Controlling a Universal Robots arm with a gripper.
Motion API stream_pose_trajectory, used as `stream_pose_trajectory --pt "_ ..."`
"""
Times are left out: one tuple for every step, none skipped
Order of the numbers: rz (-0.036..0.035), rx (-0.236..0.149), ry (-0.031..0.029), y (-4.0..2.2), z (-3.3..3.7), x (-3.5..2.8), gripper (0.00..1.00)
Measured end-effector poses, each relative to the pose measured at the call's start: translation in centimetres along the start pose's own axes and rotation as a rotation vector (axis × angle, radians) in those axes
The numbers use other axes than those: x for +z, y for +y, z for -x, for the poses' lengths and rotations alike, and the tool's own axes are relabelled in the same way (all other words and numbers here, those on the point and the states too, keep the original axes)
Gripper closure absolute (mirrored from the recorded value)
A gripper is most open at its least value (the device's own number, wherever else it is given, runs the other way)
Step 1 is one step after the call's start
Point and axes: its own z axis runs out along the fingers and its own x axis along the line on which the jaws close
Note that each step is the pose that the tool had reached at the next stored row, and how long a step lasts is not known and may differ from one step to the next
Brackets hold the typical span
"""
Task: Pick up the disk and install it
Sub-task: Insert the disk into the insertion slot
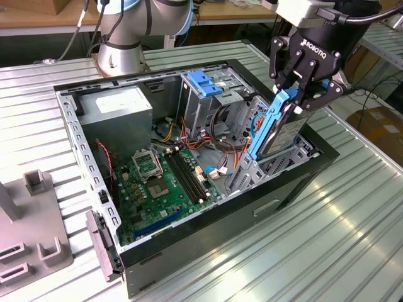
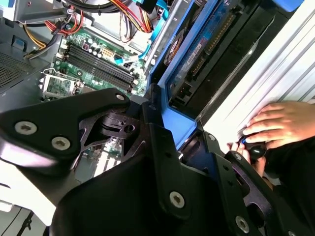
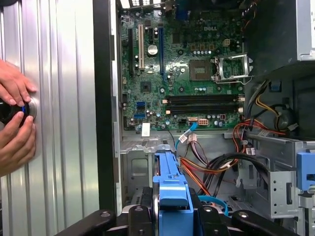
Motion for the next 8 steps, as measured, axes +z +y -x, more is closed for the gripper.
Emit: stream_pose_trajectory --pt "0.0 0.0 0.0 0.0 0.0 0.11 0.63" --pt "0.0 0.0 0.0001 0.0 0.0 0.35 0.63" --pt "-0.0001 0.0 0.0001 0.0 0.01 0.57 0.63" --pt "-0.0001 0.0 0.0001 0.0 0.01 0.85 0.63" --pt "0.0 0.0 0.0001 0.0 0.01 1.01 0.63" --pt "0.0 0.0 0.0 0.0 0.02 1.15 0.63" --pt "0.0 0.0 0.0 0.0 0.02 1.51 0.63" --pt "0.0 0.0 0.0001 0.0 0.02 1.79 0.63"
